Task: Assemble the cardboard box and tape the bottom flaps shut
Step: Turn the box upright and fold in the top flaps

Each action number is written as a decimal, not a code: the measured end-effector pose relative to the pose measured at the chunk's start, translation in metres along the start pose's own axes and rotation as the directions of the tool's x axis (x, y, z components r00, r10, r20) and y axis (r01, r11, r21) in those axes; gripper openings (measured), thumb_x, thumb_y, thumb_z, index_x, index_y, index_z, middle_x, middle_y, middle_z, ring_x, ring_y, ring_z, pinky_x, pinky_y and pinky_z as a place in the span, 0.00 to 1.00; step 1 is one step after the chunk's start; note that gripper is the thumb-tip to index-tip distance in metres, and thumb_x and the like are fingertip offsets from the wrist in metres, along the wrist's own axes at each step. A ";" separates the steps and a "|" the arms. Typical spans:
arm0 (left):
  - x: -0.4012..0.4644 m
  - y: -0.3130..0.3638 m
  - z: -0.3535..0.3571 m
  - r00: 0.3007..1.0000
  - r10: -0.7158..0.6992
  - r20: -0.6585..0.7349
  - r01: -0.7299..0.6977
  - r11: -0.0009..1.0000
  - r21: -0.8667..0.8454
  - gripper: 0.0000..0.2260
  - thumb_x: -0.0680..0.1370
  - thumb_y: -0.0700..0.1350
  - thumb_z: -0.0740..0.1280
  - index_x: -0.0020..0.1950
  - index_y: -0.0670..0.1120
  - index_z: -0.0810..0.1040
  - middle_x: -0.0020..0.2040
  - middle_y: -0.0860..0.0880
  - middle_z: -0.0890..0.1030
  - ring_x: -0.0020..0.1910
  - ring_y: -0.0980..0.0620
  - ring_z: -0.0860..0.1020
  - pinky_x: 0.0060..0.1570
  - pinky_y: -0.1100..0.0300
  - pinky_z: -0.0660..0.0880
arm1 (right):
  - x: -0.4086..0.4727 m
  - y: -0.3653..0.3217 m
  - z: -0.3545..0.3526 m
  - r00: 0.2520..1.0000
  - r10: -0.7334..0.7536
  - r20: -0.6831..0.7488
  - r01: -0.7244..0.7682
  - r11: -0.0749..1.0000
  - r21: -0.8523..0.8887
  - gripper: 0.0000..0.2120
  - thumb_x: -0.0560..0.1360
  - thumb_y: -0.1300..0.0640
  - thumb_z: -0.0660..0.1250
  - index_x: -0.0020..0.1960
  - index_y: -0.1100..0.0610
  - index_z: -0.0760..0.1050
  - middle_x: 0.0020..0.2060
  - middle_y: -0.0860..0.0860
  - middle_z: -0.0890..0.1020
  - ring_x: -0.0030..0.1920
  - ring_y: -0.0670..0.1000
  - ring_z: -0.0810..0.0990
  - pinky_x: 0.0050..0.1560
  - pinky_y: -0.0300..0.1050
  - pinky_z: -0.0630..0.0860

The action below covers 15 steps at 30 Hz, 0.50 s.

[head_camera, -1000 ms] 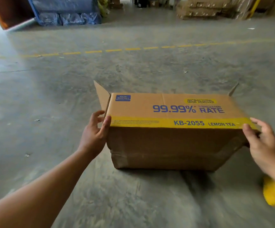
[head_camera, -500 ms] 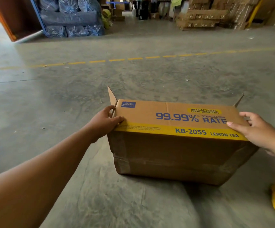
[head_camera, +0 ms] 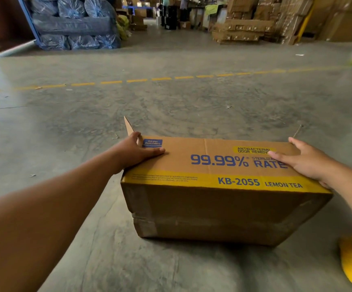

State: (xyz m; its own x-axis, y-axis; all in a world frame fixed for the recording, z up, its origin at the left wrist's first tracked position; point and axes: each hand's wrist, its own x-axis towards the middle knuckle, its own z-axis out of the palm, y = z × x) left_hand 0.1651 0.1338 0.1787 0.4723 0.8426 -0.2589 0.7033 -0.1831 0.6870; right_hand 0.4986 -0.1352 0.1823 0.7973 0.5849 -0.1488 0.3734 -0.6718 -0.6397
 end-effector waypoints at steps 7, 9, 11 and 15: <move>-0.024 -0.012 0.001 0.939 0.228 -0.256 -0.239 0.971 -0.013 0.53 0.60 0.68 0.78 0.78 0.54 0.59 0.72 0.47 0.73 0.65 0.45 0.75 0.56 0.54 0.74 | -0.029 0.014 0.002 0.954 -0.145 -0.263 0.164 0.985 0.051 0.57 0.55 0.25 0.72 0.76 0.40 0.49 0.72 0.48 0.69 0.68 0.54 0.71 0.66 0.56 0.70; -0.036 -0.022 0.008 0.917 0.264 -0.299 -0.285 0.958 -0.025 0.51 0.60 0.65 0.80 0.76 0.56 0.59 0.67 0.48 0.75 0.58 0.48 0.76 0.51 0.55 0.74 | -0.043 0.020 0.007 0.938 -0.169 -0.303 0.202 0.976 0.080 0.56 0.58 0.30 0.74 0.76 0.39 0.45 0.73 0.48 0.66 0.69 0.53 0.69 0.67 0.55 0.68; -0.051 -0.040 0.022 0.920 0.266 -0.289 -0.287 0.957 -0.034 0.50 0.60 0.63 0.81 0.74 0.57 0.58 0.65 0.48 0.76 0.54 0.50 0.77 0.51 0.54 0.78 | -0.060 0.032 0.020 0.935 -0.178 -0.306 0.207 0.976 0.063 0.56 0.60 0.34 0.75 0.76 0.37 0.43 0.73 0.50 0.65 0.70 0.54 0.68 0.66 0.56 0.68; -0.072 -0.077 0.058 0.933 0.218 -0.287 -0.236 0.971 -0.029 0.50 0.59 0.63 0.81 0.74 0.56 0.58 0.71 0.47 0.71 0.60 0.49 0.75 0.59 0.48 0.79 | -0.090 0.065 0.054 0.951 -0.126 -0.282 0.147 0.988 0.055 0.56 0.62 0.40 0.77 0.76 0.38 0.42 0.72 0.56 0.62 0.70 0.60 0.64 0.66 0.63 0.67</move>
State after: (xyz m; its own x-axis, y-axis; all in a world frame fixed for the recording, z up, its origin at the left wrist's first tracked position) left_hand 0.1080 0.0579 0.1048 0.4412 0.8915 0.1030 0.5562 -0.3617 0.7482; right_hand 0.4255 -0.2065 0.1133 0.8451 0.5126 0.1519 0.4600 -0.5525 -0.6951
